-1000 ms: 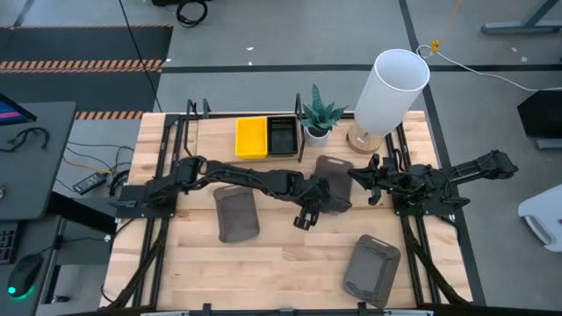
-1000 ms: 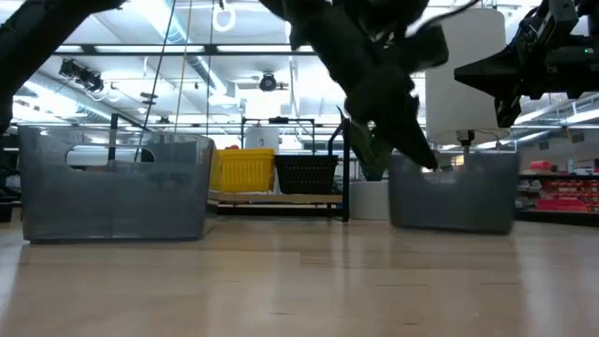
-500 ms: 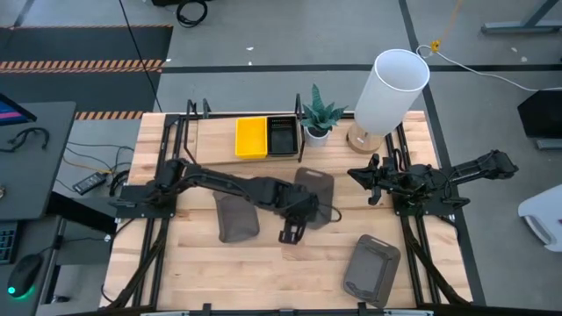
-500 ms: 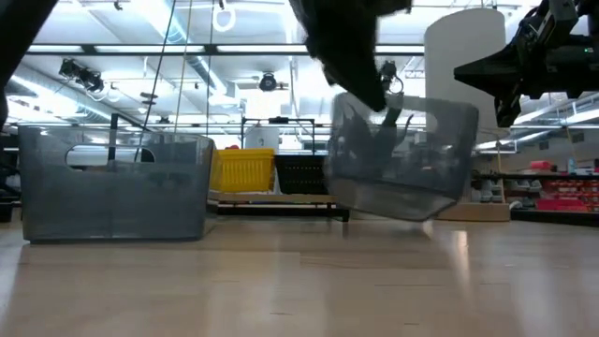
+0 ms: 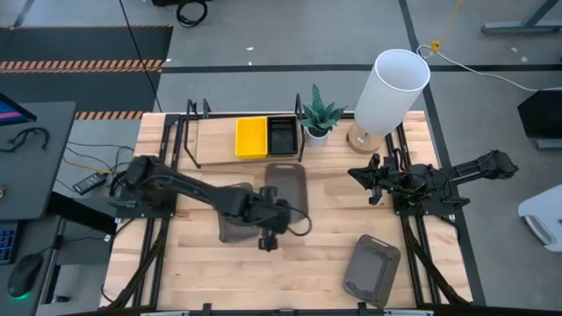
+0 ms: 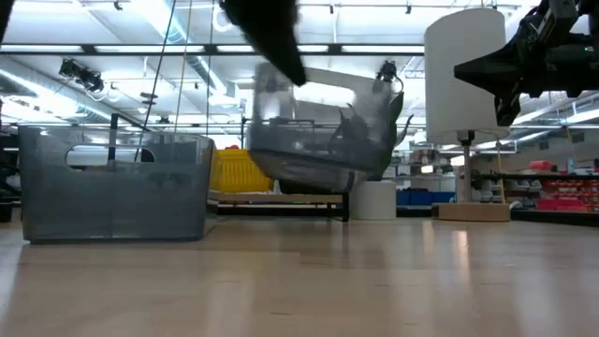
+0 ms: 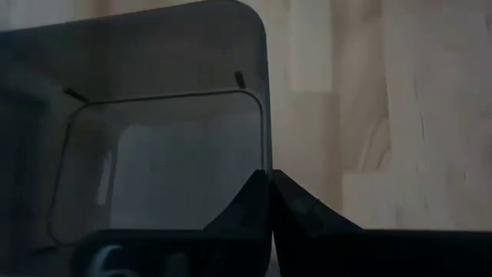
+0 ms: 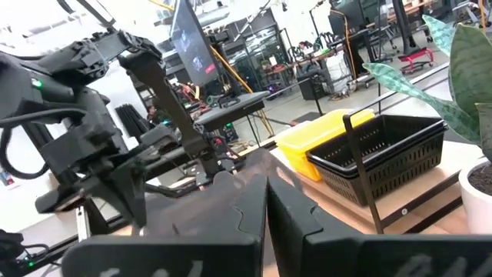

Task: Stack baskets on shelf by color
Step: Stack the top right transparent black bin on the top left transparent black bin

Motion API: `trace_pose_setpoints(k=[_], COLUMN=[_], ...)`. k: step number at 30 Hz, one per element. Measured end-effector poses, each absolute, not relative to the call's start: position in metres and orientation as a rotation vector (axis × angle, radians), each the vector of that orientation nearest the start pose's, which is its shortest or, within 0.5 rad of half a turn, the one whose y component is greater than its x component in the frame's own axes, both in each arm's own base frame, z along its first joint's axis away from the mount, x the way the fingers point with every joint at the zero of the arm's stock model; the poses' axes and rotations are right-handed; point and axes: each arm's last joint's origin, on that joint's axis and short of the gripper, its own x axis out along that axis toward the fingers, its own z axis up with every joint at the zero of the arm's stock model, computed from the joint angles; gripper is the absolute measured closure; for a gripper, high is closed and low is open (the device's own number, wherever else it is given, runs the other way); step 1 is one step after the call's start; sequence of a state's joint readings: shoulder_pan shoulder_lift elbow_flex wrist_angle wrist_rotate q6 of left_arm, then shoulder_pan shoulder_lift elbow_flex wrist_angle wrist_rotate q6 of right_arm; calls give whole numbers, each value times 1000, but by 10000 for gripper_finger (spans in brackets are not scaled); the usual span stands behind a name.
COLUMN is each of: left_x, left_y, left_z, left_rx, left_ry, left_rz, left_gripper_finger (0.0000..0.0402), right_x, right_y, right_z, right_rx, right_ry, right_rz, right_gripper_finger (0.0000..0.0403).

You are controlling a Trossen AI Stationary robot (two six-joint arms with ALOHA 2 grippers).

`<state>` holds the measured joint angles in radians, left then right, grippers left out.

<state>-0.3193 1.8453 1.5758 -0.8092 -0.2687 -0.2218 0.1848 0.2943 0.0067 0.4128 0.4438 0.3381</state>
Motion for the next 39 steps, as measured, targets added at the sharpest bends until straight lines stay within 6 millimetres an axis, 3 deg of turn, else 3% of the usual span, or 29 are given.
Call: trace_pose_setpoints(k=[7,13,30,39], left_x=[321,290,234,217], left_y=[-131,-144,-191,-204], left_z=[288,300,297,290], left_rx=[19,-12,-25,52], left_ry=[942,918,925,907], left_rz=[148,210,328,321], left_gripper_finger=[396,396,396,396], right_x=[113,113,113,113], right_y=[8,8,8,8], right_z=[180,180,180,180], right_rx=[376,376,376,376], right_ry=[-167,-166,-166,-166], right_rz=[-236,-236,-236,-236], right_gripper_finger=[384,384,384,384])
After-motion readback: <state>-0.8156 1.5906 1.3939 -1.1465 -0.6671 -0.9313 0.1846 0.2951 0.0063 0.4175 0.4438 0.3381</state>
